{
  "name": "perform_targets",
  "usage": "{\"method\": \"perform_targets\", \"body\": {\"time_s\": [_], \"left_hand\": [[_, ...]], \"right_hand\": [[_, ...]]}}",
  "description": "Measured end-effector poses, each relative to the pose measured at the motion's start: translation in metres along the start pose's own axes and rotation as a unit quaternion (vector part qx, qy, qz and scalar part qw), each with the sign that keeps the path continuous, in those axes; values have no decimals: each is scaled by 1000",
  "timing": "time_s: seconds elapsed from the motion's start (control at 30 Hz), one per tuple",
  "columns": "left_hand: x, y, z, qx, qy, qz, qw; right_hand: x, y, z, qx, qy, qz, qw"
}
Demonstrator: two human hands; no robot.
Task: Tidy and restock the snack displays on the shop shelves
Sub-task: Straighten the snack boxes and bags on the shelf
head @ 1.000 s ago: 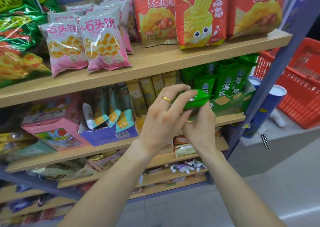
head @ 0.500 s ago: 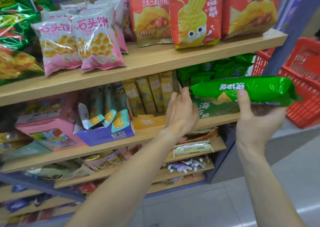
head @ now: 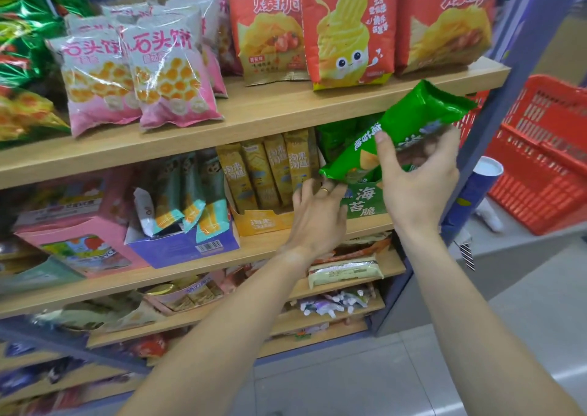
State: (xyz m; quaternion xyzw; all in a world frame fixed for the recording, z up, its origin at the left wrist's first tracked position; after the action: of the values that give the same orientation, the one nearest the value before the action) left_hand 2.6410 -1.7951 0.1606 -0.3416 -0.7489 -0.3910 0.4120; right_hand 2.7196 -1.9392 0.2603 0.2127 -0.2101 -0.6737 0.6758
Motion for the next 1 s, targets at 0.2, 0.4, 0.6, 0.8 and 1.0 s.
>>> {"method": "perform_targets", "body": {"time_s": [0.2,0.4,0.6,0.8,1.0], "left_hand": [[7,-9,-4,-46,3,-32,998],[24,-14,-5,-23,-31,-114,993],[22,-5,-13,-56,4,-82,995],[33,-3,-8,-83,35,-86,992],[31,-6,-14,-46,7,-106,993]], "right_hand": [[-5,-7,-18,-2,-47,-12,999],[-14,-4,-24,10,-110,12,994],[-11,-12,-26,18,-126,13,992],[-29,-8,-23,52,-152,45,986],[-37,-15,-25,79,-162,70,981]]}}
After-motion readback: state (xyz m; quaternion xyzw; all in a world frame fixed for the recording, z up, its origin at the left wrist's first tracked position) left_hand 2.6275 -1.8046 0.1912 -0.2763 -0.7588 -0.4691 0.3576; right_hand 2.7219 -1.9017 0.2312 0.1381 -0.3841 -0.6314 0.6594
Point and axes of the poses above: each hand's wrist, its own y-axis towards the middle knuckle, its own x-axis out of the back of the hand, z = x × y, the point moved 8 cm from there along y, towards the middle knuckle, and after that the axes turned 2 degrees about -z, right-handed, at the moved point
